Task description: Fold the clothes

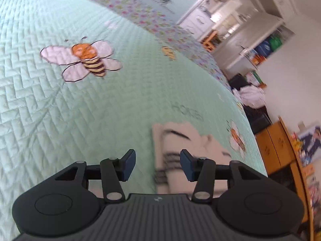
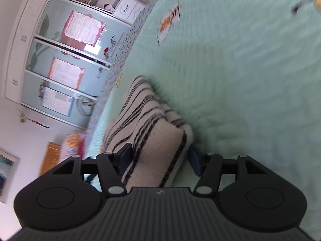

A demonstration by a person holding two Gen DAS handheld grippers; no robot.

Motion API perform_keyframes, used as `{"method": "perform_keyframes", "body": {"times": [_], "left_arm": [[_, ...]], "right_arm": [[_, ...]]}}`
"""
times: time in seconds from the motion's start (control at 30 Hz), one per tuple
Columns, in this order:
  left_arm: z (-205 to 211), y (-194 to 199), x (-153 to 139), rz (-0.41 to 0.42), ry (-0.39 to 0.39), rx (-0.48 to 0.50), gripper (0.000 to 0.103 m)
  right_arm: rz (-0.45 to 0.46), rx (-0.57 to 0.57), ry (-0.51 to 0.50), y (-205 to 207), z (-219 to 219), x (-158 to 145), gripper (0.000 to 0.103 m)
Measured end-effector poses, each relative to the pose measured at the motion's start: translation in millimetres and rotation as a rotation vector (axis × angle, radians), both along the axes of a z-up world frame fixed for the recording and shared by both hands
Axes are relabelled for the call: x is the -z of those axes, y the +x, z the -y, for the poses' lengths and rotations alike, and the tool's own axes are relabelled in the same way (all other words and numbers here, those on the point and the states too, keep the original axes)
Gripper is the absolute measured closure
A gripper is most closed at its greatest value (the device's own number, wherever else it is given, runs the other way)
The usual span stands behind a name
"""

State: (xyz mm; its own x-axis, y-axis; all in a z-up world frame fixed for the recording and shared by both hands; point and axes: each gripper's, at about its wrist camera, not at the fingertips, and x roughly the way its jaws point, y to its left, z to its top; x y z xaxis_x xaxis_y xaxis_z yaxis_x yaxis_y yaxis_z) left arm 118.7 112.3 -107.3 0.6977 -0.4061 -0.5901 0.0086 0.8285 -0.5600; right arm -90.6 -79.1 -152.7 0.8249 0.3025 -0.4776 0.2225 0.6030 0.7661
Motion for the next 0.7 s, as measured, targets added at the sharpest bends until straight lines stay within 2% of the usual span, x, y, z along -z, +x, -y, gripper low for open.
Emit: {"method": "perform_keyframes", "body": {"times": [0.1, 0.13, 0.23, 0.3, 0.33, 0.37, 0.4, 0.43, 0.47, 0.5, 0.57, 0.63, 0.67, 0.7], "left_arm": [[46.8, -43.2, -21.8, 0.097, 0.067, 0.125, 0.046], [63.5, -54.6, -25.4, 0.13, 0.098, 0.159, 0.045], [105.6, -78.5, -24.9, 0.188, 0.198, 0.21, 0.042], [123.6, -77.1, -3.8, 0.132, 0.286, 0.215, 0.042], [130.6, -71.2, 12.2, 0.07, 0.339, 0.219, 0.041], [132.5, -65.5, 27.6, 0.018, 0.36, 0.218, 0.039], [129.9, -63.8, 37.0, 0.01, 0.341, 0.213, 0.038], [127.4, -63.7, 38.7, 0.016, 0.331, 0.21, 0.038], [126.8, -62.0, 35.1, 0.013, 0.338, 0.212, 0.038], [127.0, -58.8, 30.2, 0.002, 0.345, 0.218, 0.038], [123.1, -50.3, 17.3, -0.056, 0.313, 0.208, 0.04], [117.6, -41.1, 2.6, -0.114, 0.256, 0.192, 0.04], [115.1, -36.2, -5.5, -0.128, 0.222, 0.187, 0.04], [115.5, -29.7, -14.4, -0.147, 0.224, 0.176, 0.04]], "right_arm": [[0.112, -0.032, -0.238, 4.3, -9.1, -44.1, 0.04], [0.144, -0.062, -0.251, 11.7, -10.5, -52.2, 0.035], [0.23, -0.166, -0.24, 35.6, -13.1, -68.1, 0.034], [0.241, -0.246, -0.17, 46.6, -11.5, -55.2, 0.035], [0.189, -0.296, -0.173, 52.8, -17.1, -40.3, 0.036], [0.127, -0.347, -0.182, 59.1, -23.7, -24.1, 0.042], [0.065, -0.398, -0.191, 65.4, -30.3, -7.8, 0.048], [0.081, -0.414, -0.281, 63.8, -39.4, -2.3, 0.055], [0.116, -0.433, -0.354, 60.0, -46.2, -5.8, 0.054], [0.113, -0.449, -0.387, 60.4, -50.0, -11.2, 0.053], [0.082, -0.477, -0.375, 63.6, -49.6, -28.0, 0.044], [0.074, -0.506, -0.312, 66.6, -41.9, -48.2, 0.037], [0.087, -0.519, -0.295, 69.7, -39.0, -60.6, 0.031], [0.103, -0.532, -0.282, 73.0, -36.4, -73.5, 0.028]]}}
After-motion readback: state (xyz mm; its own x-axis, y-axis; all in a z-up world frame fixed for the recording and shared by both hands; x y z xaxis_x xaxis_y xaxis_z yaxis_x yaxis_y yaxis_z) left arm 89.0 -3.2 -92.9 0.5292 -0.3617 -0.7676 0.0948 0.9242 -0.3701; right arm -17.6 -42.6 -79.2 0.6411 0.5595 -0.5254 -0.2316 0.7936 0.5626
